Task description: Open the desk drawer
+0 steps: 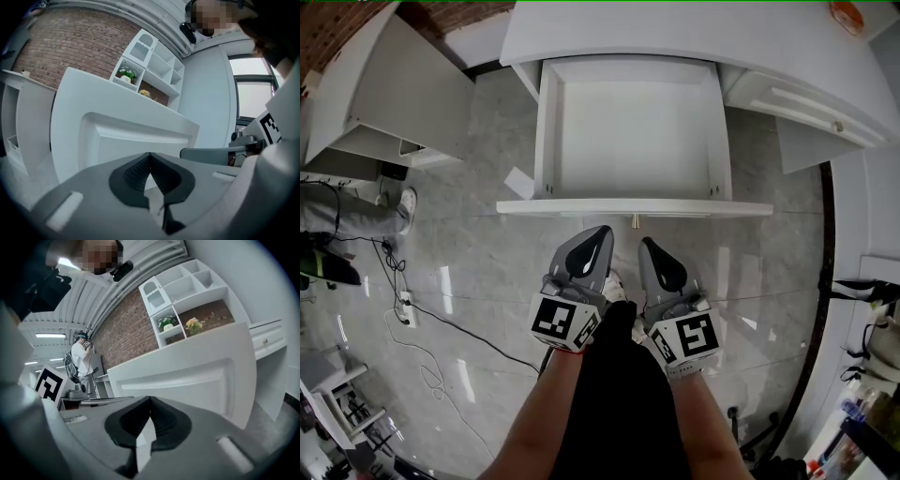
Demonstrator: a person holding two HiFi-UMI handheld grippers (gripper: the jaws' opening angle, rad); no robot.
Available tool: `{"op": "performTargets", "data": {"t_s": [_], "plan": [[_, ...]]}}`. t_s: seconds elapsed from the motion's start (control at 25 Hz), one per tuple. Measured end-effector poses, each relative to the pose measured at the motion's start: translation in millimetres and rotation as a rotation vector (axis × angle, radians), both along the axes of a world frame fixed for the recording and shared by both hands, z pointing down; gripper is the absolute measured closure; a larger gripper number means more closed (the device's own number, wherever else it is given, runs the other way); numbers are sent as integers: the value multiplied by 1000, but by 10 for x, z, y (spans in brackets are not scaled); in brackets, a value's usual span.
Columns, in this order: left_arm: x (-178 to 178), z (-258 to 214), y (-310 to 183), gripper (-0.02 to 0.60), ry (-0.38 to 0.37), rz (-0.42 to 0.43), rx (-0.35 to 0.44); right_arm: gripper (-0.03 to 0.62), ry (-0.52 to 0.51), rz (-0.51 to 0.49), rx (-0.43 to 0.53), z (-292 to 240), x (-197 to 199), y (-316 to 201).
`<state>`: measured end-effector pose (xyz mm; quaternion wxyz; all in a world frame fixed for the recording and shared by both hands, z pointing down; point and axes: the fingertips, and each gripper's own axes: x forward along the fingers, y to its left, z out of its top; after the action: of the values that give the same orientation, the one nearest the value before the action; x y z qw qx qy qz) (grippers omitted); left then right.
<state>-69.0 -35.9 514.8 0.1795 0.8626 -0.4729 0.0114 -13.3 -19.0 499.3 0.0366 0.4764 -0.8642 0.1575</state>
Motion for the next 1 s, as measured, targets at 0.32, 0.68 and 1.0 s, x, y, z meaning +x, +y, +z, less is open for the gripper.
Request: {"op": "performTargets", "data": {"t_s": [0.32,0.68,1.0], "plan": [[-78,-423,110,580,-1,-9,33,592,33,61,53,-451,397,29],[-289,-1101,242,580,12,-46,80,592,40,82,95,-1153,687,181],[-353,-1659,483,580,33,-32,90,592,55,54,100,-1685,781,432]]}}
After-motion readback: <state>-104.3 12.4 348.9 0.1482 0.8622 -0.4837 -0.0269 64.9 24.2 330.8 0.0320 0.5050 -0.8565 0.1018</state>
